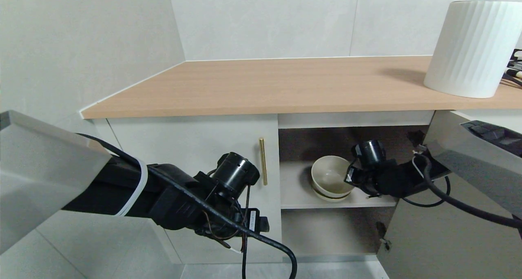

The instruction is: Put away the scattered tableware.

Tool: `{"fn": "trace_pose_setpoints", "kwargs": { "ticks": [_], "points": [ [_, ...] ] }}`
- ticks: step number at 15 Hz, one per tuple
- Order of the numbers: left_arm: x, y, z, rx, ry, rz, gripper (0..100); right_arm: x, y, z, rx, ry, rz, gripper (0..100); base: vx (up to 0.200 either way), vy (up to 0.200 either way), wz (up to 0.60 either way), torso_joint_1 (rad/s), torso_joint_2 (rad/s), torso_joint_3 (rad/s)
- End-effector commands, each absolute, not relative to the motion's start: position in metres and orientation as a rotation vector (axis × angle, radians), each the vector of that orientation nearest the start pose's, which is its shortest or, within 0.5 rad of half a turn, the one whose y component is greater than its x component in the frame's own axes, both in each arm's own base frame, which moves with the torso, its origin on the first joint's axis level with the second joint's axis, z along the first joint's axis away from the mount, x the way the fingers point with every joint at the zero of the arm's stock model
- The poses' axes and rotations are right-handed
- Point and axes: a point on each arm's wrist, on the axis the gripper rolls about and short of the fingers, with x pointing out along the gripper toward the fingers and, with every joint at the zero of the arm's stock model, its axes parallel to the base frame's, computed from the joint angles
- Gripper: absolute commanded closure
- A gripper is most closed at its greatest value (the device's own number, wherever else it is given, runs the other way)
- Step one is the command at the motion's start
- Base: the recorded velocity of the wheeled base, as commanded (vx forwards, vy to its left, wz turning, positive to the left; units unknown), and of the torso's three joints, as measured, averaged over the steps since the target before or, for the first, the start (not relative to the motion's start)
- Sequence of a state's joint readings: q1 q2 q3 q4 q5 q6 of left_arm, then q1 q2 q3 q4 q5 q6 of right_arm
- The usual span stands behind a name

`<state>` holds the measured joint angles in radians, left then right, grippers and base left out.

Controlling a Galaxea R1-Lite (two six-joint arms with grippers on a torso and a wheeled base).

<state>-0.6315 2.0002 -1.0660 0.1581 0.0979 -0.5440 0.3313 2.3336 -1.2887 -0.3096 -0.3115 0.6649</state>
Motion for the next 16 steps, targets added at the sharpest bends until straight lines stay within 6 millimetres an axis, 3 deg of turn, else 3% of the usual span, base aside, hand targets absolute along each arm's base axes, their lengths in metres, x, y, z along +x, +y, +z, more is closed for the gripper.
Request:
{"fn": "trace_pose_setpoints", "kwargs": {
  "ticks": [1,8,9,16],
  "points": [
    [0.273,-0.1972,0.0857,-0.09,1.116,-0.182,0,0.4145,0.1353,0.0328,0.403,0.674,-0.212,100,0.0,0.0,0.0,0.0,0.0,0.0],
    [0.2729,-0.1971,0.0863,-0.091,1.114,-0.183,0,0.4156,0.1356,0.0321,0.401,0.676,-0.214,100,0.0,0.0,0.0,0.0,0.0,0.0],
    [0.2729,-0.1971,0.0863,-0.091,1.114,-0.183,0,0.4154,0.1363,0.0321,0.4,0.676,-0.213,0,0.0,0.0,0.0,0.0,0.0,0.0],
    [0.2729,-0.1971,0.0863,-0.091,1.114,-0.183,0,0.4147,0.1375,0.0339,0.402,0.673,-0.207,0,0.0,0.0,0.0,0.0,0.0,0.0]
  ]
}}
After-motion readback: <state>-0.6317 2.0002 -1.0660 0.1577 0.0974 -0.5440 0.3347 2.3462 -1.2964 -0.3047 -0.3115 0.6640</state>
